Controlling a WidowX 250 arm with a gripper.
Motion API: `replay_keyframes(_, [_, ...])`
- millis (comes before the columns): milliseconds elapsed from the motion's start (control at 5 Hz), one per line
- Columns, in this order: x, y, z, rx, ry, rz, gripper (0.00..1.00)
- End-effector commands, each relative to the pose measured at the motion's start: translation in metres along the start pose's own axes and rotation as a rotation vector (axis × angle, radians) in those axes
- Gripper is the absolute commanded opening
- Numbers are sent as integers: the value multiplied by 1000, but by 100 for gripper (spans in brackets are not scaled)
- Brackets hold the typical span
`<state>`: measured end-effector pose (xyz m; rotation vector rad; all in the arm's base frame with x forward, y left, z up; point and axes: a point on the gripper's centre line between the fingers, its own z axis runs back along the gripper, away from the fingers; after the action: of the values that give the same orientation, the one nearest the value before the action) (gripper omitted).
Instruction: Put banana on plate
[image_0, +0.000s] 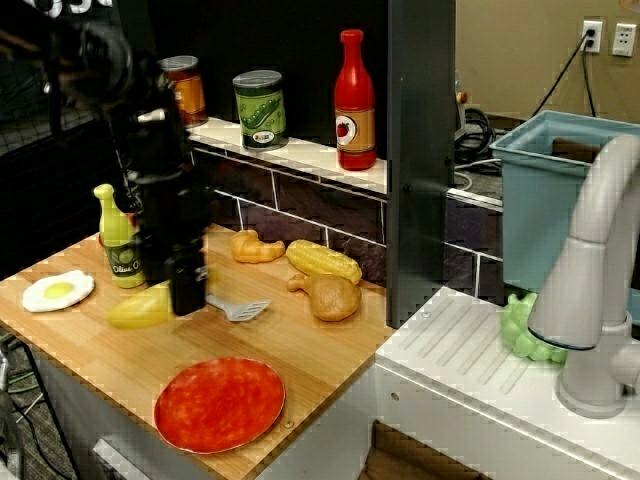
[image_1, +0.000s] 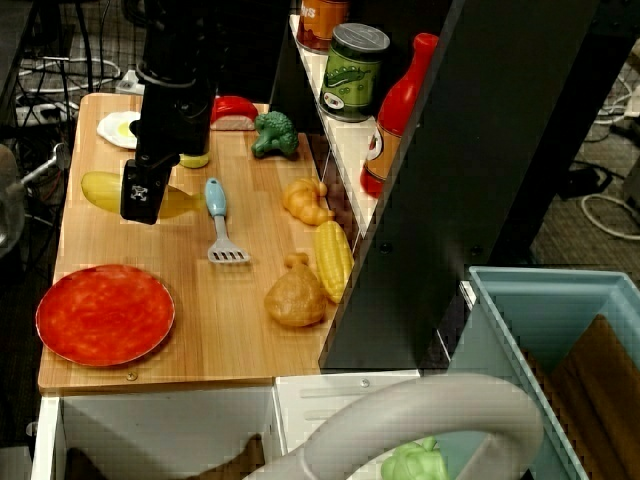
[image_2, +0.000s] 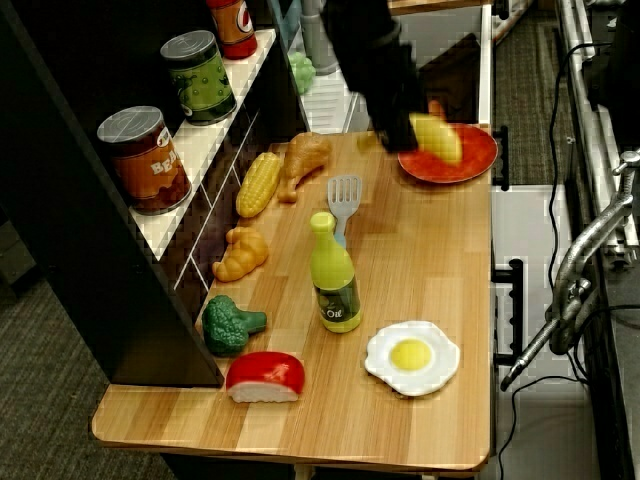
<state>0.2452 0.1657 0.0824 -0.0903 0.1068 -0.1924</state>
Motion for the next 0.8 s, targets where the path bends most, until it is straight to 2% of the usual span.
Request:
replay_keyframes(0, [-1, -47, 20, 39, -65, -44, 0])
replay_keyframes(200, [-14, -59, 6, 39, -65, -63, 0])
replay_keyframes(400, [-23, -60, -6, 39, -57, -67, 0])
replay_keyframes(600, [-26, -60, -17, 59, -37, -52, 64])
